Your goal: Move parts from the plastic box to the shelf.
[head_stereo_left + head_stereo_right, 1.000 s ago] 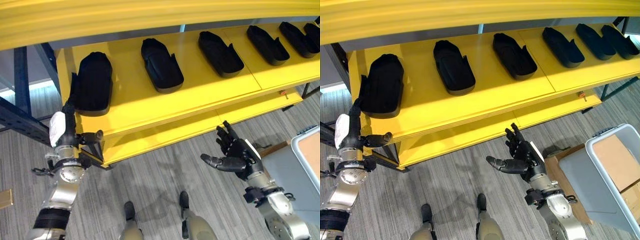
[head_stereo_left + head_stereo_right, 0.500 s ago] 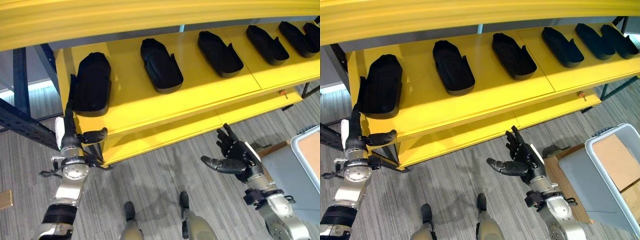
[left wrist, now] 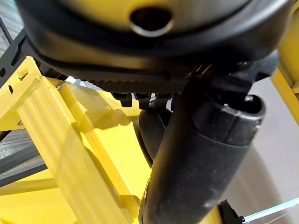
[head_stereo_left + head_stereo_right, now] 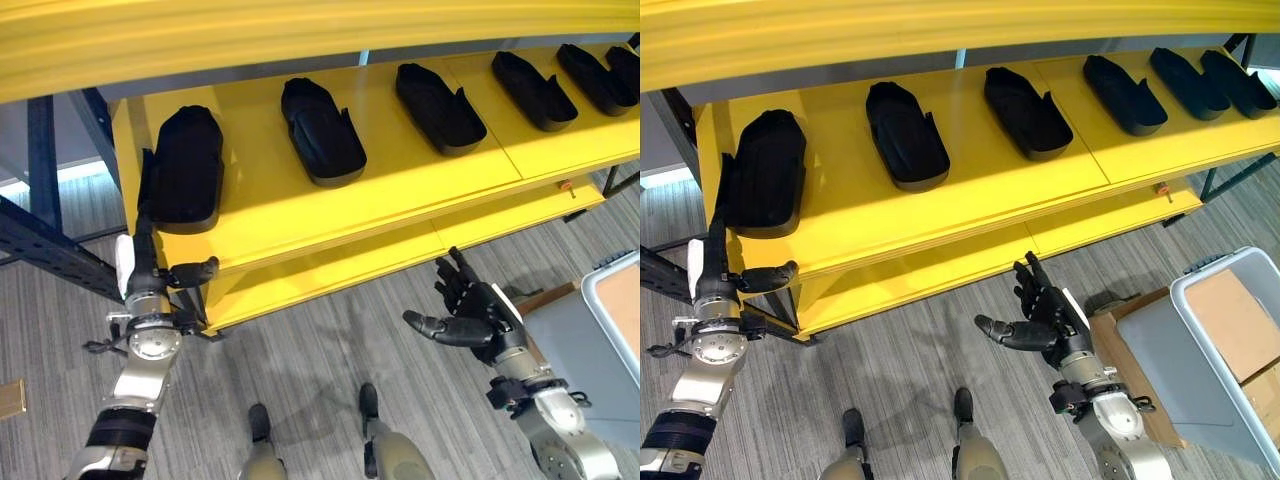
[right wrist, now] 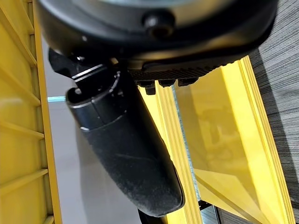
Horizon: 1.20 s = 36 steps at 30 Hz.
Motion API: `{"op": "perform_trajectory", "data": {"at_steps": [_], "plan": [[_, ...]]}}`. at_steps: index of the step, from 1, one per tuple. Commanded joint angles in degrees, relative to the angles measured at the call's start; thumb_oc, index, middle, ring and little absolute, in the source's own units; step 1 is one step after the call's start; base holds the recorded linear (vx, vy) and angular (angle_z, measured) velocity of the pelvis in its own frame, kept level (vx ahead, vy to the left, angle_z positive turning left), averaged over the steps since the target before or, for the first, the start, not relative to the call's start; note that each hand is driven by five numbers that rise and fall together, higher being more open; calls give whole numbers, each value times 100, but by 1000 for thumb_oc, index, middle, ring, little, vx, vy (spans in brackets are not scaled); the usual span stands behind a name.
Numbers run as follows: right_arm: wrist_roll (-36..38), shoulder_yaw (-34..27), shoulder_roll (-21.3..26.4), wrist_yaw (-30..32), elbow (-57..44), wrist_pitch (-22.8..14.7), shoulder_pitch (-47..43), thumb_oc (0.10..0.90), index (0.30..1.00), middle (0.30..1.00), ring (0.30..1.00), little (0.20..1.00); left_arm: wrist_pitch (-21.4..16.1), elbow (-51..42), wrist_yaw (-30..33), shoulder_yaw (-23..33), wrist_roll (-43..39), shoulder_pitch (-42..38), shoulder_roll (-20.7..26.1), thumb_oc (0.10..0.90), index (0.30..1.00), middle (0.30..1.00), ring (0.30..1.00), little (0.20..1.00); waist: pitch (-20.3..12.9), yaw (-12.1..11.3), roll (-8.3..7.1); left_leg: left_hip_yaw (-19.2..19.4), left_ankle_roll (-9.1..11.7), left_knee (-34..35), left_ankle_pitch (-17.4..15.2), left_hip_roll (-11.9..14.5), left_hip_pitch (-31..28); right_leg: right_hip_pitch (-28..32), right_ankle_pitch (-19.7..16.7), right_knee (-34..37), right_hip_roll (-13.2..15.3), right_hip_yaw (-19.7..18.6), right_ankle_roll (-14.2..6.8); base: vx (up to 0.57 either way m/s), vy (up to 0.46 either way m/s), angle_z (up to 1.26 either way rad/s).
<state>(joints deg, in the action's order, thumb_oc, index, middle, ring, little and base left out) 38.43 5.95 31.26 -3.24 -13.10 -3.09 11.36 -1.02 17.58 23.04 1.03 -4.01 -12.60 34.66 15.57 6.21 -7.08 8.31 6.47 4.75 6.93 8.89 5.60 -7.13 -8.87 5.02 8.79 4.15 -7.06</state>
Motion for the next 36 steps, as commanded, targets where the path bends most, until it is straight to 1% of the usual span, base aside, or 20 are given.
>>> {"op": "perform_trajectory", "data": {"at_steps": [1, 11, 36], "plan": [[116, -349, 0, 6, -267, -528, -315, 900, 1000, 1000, 1000, 1000, -484, -202, 74, 129, 355, -666, 344, 900, 1000, 1000, 1000, 1000, -162, 68, -109, 221, -200, 25, -737, -51, -718, 768, 593, -6, 343, 239, -277, 0, 0, 0], [109, -332, -18, 37, -222, -524, -343, 900, 1000, 1000, 1000, 1000, -496, -318, -94, -54, 491, -646, 310, 900, 1000, 1000, 1000, 1000, -175, 77, -75, 228, -214, 25, -759, -63, -751, 785, 601, -9, 358, 216, -278, 0, 0, 0], [79, -335, -64, 68, -163, -547, -352, 900, 1000, 1000, 1000, 1000, -581, -616, -248, -76, 470, -561, 228, 900, 1000, 1000, 1000, 1000, -235, 81, -22, 187, -237, 25, -788, -83, -797, 835, 615, -18, 364, 229, -264, 0, 0, 0]]}}
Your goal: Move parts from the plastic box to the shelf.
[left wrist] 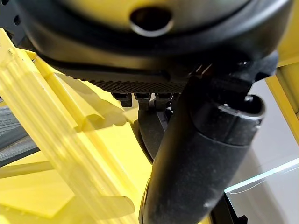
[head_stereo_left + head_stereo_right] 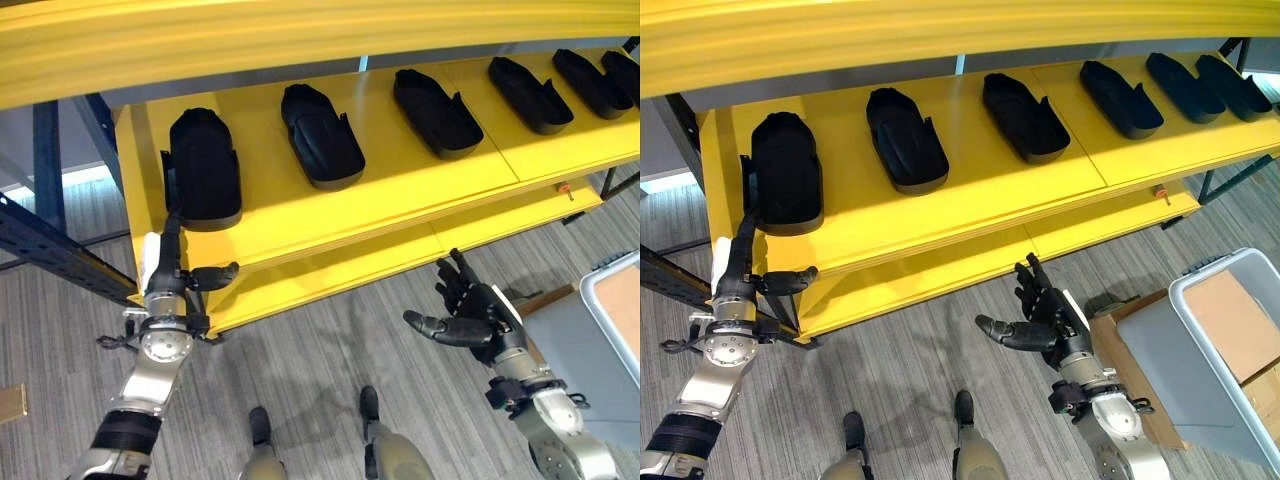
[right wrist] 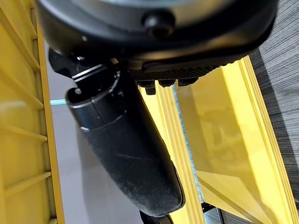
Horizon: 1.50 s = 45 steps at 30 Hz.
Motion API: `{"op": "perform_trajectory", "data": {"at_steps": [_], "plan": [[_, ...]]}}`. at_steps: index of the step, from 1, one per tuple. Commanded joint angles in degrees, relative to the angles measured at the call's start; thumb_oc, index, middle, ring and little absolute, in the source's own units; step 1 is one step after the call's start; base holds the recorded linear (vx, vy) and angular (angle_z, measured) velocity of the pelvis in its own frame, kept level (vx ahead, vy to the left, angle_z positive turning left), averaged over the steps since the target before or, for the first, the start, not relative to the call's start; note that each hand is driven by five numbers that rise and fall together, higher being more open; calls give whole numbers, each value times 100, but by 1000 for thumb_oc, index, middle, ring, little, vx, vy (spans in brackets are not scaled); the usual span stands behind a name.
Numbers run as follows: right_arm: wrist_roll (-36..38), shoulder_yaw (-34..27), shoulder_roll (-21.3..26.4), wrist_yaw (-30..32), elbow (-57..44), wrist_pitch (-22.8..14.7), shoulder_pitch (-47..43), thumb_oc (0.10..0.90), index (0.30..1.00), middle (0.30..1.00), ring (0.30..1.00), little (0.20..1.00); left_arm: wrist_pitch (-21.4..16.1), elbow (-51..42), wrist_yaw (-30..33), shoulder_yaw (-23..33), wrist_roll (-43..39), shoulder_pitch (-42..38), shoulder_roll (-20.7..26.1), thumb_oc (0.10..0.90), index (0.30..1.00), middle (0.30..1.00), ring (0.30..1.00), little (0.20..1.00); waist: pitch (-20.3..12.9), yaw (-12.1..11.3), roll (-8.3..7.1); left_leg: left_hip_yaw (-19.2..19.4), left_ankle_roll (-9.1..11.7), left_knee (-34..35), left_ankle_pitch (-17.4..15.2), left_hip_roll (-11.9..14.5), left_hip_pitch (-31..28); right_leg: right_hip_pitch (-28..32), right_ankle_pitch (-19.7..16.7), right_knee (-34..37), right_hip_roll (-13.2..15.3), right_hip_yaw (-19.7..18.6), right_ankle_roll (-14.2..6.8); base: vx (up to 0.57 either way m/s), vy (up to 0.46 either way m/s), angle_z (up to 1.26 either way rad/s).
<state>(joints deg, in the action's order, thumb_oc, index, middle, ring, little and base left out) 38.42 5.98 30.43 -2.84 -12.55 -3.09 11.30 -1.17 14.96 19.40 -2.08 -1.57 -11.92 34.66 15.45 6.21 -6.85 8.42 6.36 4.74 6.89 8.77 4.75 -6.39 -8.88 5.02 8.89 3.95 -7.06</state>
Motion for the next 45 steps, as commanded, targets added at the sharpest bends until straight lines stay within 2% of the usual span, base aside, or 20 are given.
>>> {"op": "perform_trajectory", "data": {"at_steps": [1, 30, 34, 39, 45], "plan": [[85, -335, 15, 26, -213, -548, -340, 900, 1000, 1000, 1000, 1000, -569, -366, 109, 231, 226, -621, 224, 900, 1000, 1000, 1000, 1000, -228, 82, -42, 179, -225, 26, -786, -72, -720, 768, 616, -18, 353, 248, -263, 0, 0, 0], [94, -338, 6, 36, -153, -585, -317, 900, 1000, 1000, 1000, 1000, -667, -402, -2, -12, 177, -775, 139, 900, 1000, 1000, 1000, 1000, -324, 147, 13, 216, -227, 26, -789, -85, -774, 820, 620, -8, 348, 213, -271, 0, 0, 0], [106, -354, -6, 21, -134, -597, -333, 900, 1000, 1000, 1000, 1000, -762, -611, -19, 62, 110, -706, 181, 900, 1000, 1000, 1000, 1000, -375, 129, 32, 188, -228, 26, -798, -98, -789, 850, 621, -8, 351, 232, -272, 0, 0, 0], [54, -451, 5, -88, -181, -639, -279, 900, 1000, 1000, 1000, 1000, -1078, -1317, -82, 357, -58, -386, 336, 900, 1000, 1000, 1000, 1000, -474, 82, 103, 135, -213, 26, -787, -87, -807, 923, 620, -2, 351, 300, -273, -2, -4, 1], [-24, -529, 20, -178, -240, -649, -198, 900, 1000, 1000, 1000, 1000, -1210, -1667, -122, 595, 6, -30, 359, 900, 1000, 1000, 1000, 1000, -540, 61, 146, 96, -196, 26, -771, -81, -788, 954, 619, -2, 348, 344, -261, -4, -2, 1]]}}
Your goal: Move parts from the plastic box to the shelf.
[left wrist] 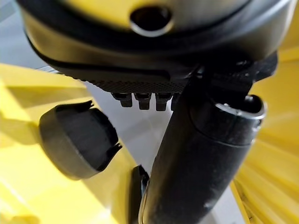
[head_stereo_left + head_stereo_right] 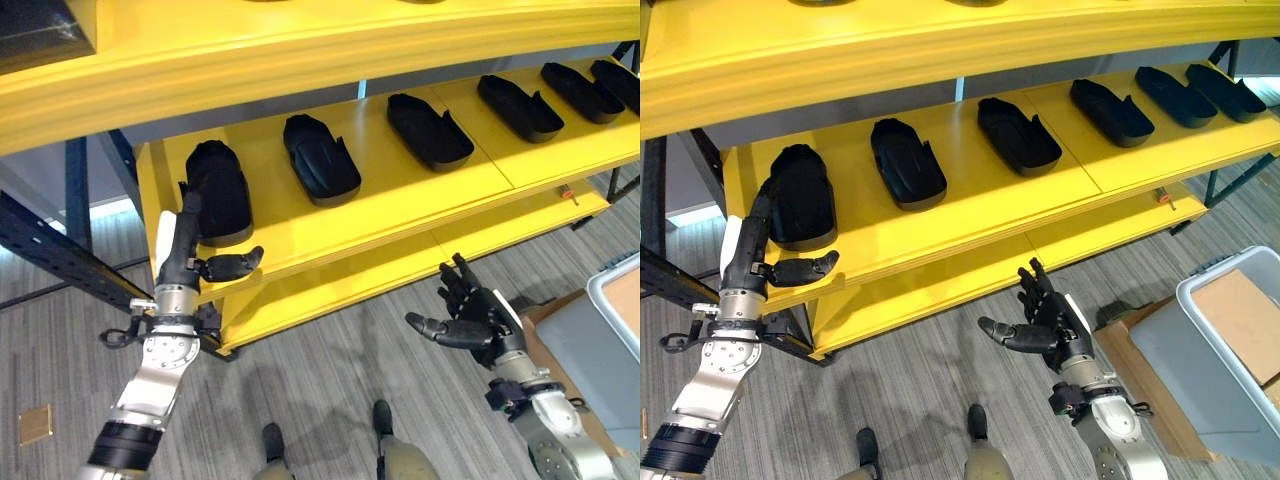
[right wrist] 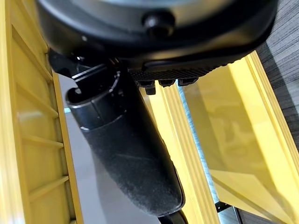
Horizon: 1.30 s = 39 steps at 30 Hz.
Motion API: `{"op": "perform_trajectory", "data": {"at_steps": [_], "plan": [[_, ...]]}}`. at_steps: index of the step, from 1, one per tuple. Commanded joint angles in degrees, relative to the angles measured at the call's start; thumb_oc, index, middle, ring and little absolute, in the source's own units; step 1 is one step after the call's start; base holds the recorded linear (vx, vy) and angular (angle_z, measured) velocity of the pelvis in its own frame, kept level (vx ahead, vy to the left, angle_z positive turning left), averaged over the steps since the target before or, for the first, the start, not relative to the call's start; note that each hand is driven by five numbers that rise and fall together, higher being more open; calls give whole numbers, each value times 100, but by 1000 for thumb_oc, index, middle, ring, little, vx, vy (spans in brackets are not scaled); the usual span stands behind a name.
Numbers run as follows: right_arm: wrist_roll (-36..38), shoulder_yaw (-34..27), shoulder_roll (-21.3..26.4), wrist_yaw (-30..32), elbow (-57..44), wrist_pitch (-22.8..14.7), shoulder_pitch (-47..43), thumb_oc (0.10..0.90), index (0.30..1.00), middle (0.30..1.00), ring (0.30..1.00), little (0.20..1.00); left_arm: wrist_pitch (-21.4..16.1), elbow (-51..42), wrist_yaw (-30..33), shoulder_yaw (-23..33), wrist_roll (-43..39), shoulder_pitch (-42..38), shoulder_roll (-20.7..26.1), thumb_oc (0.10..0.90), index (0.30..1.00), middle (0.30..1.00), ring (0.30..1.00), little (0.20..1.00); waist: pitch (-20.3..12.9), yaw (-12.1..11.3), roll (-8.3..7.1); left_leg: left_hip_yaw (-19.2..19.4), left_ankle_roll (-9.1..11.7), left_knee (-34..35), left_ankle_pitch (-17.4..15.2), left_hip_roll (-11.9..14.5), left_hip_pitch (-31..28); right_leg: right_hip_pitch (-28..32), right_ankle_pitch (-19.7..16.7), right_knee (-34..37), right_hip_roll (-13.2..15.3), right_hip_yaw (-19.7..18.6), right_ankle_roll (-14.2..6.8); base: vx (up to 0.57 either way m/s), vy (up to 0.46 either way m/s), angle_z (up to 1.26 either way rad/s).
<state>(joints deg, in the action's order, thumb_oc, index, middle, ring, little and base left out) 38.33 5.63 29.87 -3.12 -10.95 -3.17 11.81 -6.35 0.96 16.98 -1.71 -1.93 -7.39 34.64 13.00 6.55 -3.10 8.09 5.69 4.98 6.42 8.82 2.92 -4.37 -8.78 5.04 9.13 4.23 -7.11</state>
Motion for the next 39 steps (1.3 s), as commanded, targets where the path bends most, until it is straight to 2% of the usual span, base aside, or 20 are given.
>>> {"op": "perform_trajectory", "data": {"at_steps": [1, 3, 5, 15, 22, 39], "plan": [[-12, -534, 70, -185, -406, -644, -201, 900, 1000, 1000, 1000, 1000, -719, -367, 139, 650, 206, -309, 390, 900, 1000, 1000, 1000, 1000, -315, 7, -216, 114, -120, 2, -718, -80, -600, 752, 607, -4, 321, 341, -257, -17, -16, 6], [-26, -552, 81, -195, -410, -651, -184, 900, 1000, 1000, 1000, 1000, -717, -434, 147, 696, 350, -191, 404, 900, 1000, 1000, 1000, 1000, -334, 4, -207, 102, -116, 2, -711, -72, -589, 751, 606, -4, 318, 359, -258, -17, -16, 9], [-9, -631, 95, -227, -432, -656, -140, 900, 1000, 1000, 1000, 1000, -704, -557, 107, 782, 889, 90, 525, 900, 1000, 1000, 1000, 1000, -350, -22, -188, 81, -97, 2, -685, -58, -565, 756, 611, -4, 307, 383, -263, -25, -16, 10], [5, -709, 99, -276, -550, -704, -92, 900, 1000, 1000, 1000, 1000, -741, -476, -254, 545, 1522, 649, 483, 900, 1000, 1000, 1000, 1000, -435, -62, -177, 40, -54, 2, -634, 4, -502, 753, 624, -4, 262, 435, -241, -4, -2, 1], [-33, -685, 102, -205, -600, -773, -118, 900, 1000, 1000, 1000, 1000, -673, -169, -287, 150, 1777, 565, 363, 900, 1000, 1000, 1000, 1000, -436, -45, -213, 45, -31, 2, -611, 63, -520, 761, 652, -4, 208, 429, -203, 0, 0, 0], [24, -675, 55, -46, -617, -822, -227, 900, 1000, 1000, 1000, 1000, -442, 597, -229, -283, 1944, 158, 181, 900, 1000, 1000, 1000, 1000, -304, -2, -273, 74, -18, 2, -577, 138, -534, 732, 670, -4, 128, 340, -171, 0, 0, 0]]}}
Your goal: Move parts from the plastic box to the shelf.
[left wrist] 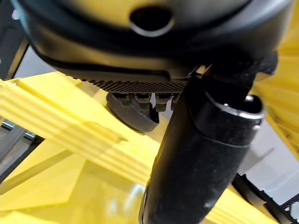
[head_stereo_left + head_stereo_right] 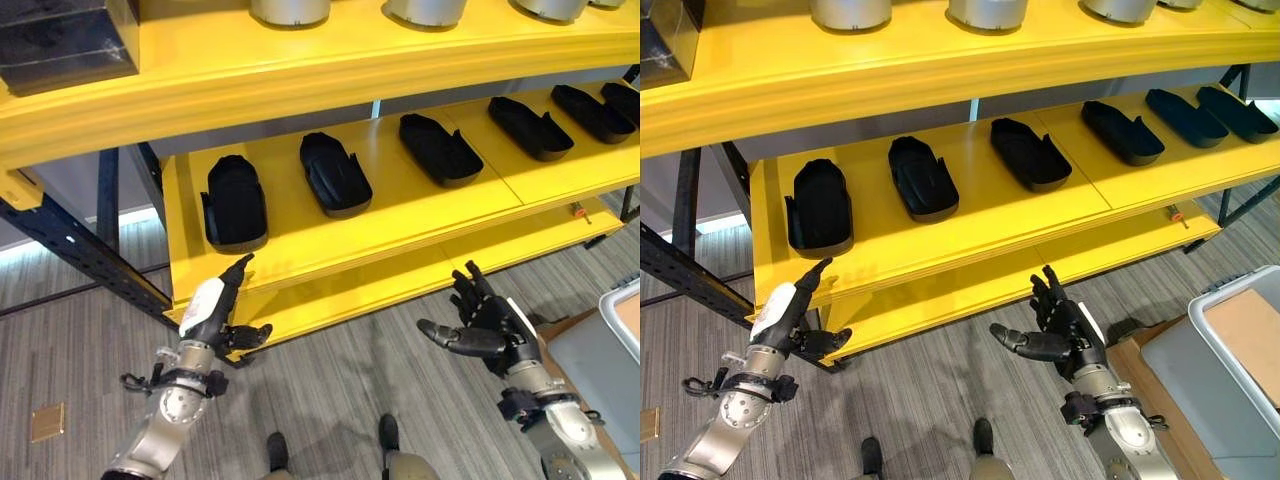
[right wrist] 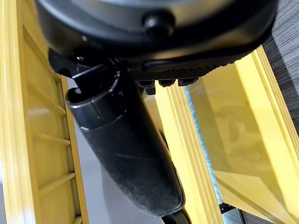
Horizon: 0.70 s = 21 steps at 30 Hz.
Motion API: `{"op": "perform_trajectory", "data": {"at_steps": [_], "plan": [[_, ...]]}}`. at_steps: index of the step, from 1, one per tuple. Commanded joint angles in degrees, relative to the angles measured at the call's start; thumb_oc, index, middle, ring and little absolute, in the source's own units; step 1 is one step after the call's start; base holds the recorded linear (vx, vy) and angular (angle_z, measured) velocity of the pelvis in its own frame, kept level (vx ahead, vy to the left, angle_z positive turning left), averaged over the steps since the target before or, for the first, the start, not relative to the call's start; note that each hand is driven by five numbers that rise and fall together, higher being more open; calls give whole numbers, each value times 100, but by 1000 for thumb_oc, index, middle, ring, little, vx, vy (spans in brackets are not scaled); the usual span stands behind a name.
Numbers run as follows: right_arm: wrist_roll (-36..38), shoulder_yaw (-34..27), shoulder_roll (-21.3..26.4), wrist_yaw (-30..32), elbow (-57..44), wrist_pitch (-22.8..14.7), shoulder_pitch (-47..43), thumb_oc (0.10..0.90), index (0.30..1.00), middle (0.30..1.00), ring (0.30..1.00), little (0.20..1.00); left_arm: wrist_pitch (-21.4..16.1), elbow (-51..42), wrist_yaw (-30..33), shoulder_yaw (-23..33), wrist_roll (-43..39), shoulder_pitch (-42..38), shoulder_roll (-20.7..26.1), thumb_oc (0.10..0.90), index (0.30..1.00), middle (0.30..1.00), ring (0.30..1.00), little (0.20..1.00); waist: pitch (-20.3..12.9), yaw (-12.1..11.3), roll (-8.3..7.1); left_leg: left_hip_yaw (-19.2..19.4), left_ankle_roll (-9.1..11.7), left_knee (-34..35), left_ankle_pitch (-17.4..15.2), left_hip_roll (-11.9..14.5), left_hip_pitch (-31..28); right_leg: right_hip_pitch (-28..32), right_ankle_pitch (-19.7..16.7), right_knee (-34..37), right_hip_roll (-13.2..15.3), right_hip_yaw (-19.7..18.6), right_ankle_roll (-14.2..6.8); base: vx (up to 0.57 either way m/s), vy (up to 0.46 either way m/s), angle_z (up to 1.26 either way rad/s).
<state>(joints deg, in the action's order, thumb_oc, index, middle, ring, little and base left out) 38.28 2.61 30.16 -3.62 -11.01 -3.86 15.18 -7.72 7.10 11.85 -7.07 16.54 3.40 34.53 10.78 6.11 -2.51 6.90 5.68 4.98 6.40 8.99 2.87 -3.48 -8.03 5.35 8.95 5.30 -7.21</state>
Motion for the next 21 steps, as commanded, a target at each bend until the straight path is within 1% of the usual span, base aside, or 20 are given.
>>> {"op": "perform_trajectory", "data": {"at_steps": [1, 11, 21], "plan": [[28, -372, 26, 8, -602, -755, -562, 900, 1000, 1000, 1000, 1000, -294, 33, 284, 238, 96, -950, 186, 900, 1000, 1000, 1000, 1000, -80, 49, -336, 199, -18, 2, -574, 122, -528, 643, 597, -35, 143, 233, -162, 0, 0, 0], [45, -309, 21, 53, -563, -761, -627, 900, 1000, 1000, 1000, 1000, -160, 575, 465, 80, 165, -1402, 141, 900, 1000, 1000, 1000, 1000, -41, 103, -366, 250, -18, 2, -584, 116, -528, 587, 580, -35, 139, 182, -171, 0, 0, 0], [74, -265, 76, 78, -525, -786, -699, 900, 1000, 1000, 1000, 1000, -69, 1025, 579, -150, 433, -1860, 280, 900, 1000, 1000, 1000, 1000, 29, 161, -376, 286, -14, 2, -573, 108, -498, 516, 551, -35, 156, 139, -189, 1, 1, 0]]}}
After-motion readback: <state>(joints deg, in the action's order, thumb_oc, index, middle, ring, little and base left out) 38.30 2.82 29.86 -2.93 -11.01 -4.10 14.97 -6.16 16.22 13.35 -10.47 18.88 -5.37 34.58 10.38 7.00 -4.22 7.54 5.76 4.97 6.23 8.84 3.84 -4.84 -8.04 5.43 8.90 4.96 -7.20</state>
